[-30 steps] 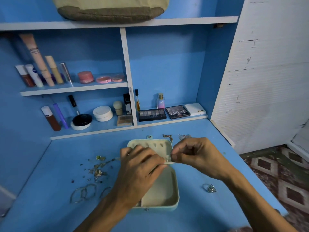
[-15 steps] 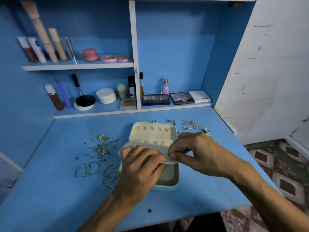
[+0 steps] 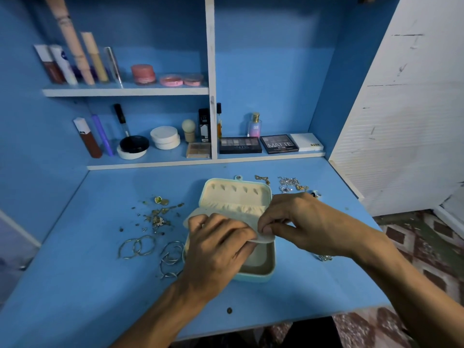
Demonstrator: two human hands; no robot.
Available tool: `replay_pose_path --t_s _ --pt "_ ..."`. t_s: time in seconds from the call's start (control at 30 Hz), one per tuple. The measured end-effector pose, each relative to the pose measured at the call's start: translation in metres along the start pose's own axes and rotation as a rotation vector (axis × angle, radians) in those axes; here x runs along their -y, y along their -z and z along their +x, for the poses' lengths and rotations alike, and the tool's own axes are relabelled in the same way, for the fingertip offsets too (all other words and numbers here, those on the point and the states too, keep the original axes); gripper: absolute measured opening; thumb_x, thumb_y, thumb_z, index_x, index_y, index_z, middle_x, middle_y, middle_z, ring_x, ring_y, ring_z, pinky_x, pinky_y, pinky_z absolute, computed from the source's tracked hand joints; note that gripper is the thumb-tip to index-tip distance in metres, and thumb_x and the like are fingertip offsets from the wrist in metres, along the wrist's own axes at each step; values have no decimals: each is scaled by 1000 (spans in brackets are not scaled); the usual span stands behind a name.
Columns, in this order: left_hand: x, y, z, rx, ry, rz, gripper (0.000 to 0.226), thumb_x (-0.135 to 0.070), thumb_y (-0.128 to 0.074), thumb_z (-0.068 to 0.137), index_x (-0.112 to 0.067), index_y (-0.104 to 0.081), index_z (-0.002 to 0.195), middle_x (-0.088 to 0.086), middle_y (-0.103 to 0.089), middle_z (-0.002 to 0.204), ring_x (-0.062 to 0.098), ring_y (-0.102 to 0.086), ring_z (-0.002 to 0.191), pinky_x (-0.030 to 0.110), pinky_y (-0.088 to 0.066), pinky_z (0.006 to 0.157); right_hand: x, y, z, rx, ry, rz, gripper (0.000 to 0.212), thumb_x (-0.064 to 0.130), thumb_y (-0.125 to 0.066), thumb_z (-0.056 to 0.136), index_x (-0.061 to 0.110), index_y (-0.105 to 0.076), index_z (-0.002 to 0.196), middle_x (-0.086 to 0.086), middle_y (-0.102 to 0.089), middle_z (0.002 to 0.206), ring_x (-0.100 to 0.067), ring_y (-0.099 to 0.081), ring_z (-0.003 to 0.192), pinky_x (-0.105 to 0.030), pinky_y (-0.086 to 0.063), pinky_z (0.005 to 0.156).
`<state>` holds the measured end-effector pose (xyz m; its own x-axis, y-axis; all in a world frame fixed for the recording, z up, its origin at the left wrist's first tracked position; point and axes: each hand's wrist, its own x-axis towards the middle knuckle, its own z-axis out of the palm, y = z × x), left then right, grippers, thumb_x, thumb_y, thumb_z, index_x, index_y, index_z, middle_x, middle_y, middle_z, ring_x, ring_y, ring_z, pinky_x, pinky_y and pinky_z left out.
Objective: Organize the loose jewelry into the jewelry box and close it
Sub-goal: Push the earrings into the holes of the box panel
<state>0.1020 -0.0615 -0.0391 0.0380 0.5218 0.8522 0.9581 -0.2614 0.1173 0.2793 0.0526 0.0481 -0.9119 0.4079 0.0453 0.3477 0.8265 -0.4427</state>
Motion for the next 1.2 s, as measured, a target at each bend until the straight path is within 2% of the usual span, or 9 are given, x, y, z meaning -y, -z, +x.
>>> replay_pose_path --t_s 0.17,0.33,0.6,0.77,0.9,1.07,1.2 --pt "0 -1 0 -13 -2 2 13 -27 -77 90 -23 -73 79 -16 -69 84 16 -64 76 39 -34 73 -3 -3 0 -39 -8 54 14 19 -65 95 27 -75 97 10 -67 91 -6 -59 88 -18 -47 77" --pt "0 -1 1 -10 -11 -3 14 -27 -76 92 -22 -73 78 -16 -69 83 16 -64 76 39 -35 72 -6 -3 1 -7 -17 57 11 23 -67 95 31 -75 96 11 -66 91 -4 -59 86 -14 -44 75" --pt "0 -1 0 -17 -7 11 11 -27 -79 89 -22 -74 80 -15 -70 85 16 -64 78 38 -35 74 -5 1 3 1 -23 36 13 22 -64 96 29 -75 97 11 -66 92 -7 -60 88 -28 -49 81" --pt "0 -1 -1 -10 -17 11 14 -28 -77 91 -22 -74 79 -15 -70 84 16 -64 78 39 -34 73 -2 1 2 36 -31 14 15 23 -63 97 32 -75 99 11 -65 96 -6 -59 91 -30 -50 83" --pt "0 -1 0 -11 -14 7 14 -28 -77 91 -22 -74 79 -15 -69 84 17 -64 76 39 -34 73 -1 1 1 26 -21 10 14 23 -64 96 31 -75 99 11 -66 96 -6 -59 92 -28 -50 82" --pt "1 -2 0 -19 -7 0 11 -28 -79 89 -22 -74 81 -15 -70 86 16 -64 80 41 -39 71 -3 -3 -3 -80 -28 61 14 17 -65 95 25 -76 98 8 -68 92 -10 -61 89 -23 -49 77" --pt "1 -1 1 -20 -17 12 15 -30 -76 92 -22 -75 80 -15 -70 84 16 -65 77 40 -37 71 -2 -3 -2 -38 -27 37 14 20 -63 97 27 -75 98 6 -68 95 -9 -60 90 -15 -44 76"
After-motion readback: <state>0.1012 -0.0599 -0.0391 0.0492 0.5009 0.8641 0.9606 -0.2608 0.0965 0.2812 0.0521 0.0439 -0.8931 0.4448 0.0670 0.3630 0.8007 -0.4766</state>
